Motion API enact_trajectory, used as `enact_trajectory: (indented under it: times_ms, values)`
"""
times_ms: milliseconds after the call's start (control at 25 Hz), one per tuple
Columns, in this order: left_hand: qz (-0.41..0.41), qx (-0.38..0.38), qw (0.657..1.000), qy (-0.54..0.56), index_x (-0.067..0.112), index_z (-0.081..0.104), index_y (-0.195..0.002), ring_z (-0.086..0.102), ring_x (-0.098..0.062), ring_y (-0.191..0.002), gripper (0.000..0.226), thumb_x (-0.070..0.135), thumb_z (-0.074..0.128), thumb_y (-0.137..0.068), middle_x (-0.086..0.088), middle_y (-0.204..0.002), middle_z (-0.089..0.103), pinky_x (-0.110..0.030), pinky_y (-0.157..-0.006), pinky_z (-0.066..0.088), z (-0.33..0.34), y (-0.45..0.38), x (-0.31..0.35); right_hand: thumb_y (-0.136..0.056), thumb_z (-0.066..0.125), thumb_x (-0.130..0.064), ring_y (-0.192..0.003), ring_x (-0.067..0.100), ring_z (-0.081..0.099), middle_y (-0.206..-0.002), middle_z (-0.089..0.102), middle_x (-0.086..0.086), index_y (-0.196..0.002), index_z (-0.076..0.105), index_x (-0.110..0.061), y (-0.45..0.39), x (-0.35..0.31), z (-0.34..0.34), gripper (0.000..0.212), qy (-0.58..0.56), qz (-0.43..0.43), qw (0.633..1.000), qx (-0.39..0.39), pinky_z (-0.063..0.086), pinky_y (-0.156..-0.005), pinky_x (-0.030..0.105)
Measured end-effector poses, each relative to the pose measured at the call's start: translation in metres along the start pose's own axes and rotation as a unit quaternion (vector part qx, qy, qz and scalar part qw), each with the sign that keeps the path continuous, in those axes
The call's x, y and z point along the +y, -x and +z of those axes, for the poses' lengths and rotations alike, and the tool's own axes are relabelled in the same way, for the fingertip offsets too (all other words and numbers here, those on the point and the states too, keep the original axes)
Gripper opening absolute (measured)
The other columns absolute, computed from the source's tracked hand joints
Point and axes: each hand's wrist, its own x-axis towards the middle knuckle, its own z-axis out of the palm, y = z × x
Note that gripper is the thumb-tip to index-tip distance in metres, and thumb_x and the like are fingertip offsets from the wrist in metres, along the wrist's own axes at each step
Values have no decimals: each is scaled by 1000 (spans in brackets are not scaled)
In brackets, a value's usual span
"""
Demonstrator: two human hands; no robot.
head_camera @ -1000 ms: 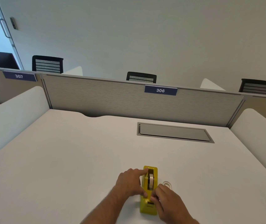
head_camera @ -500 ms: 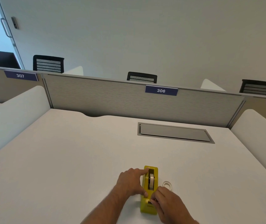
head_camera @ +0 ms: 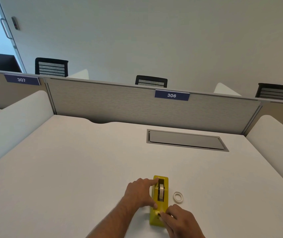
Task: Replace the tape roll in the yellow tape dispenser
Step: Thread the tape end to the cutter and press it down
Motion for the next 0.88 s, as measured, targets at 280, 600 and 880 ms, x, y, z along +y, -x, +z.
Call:
enact_trajectory:
  times_ms: [280, 600, 880]
  values:
    - [0, 1, 1000, -5, 44, 25, -146, 56, -23, -121, 103, 60, 83, -62, 3, -142, 54, -43, -98, 48, 1, -1, 1, -99, 47, -38, -48, 12, 50, -59, 57, -2, -75, 71, -25, -1, 0, 6, 36, 16, 1, 998, 67, 45, -38, 19]
    - [0, 2, 1000, -24, 44, 22, -147, 50, -24, -129, 101, 60, 79, -66, 3, -148, 47, -45, -103, 44, -1, 4, 4, -102, 34, -45, -47, 9, 52, -57, 60, -5, -69, 71, -27, 0, -7, 5, 53, 15, 13, 995, 96, 44, -42, 14]
    - [8, 8, 999, -44, 41, 21, -148, 51, -26, -128, 100, 64, 75, -68, 1, -146, 50, -47, -103, 45, -2, 9, 6, -73, 81, -34, -53, 11, 56, -67, 62, -6, -86, 71, -28, 8, 4, 1, 17, -56, 33, 996, 54, 48, -40, 19]
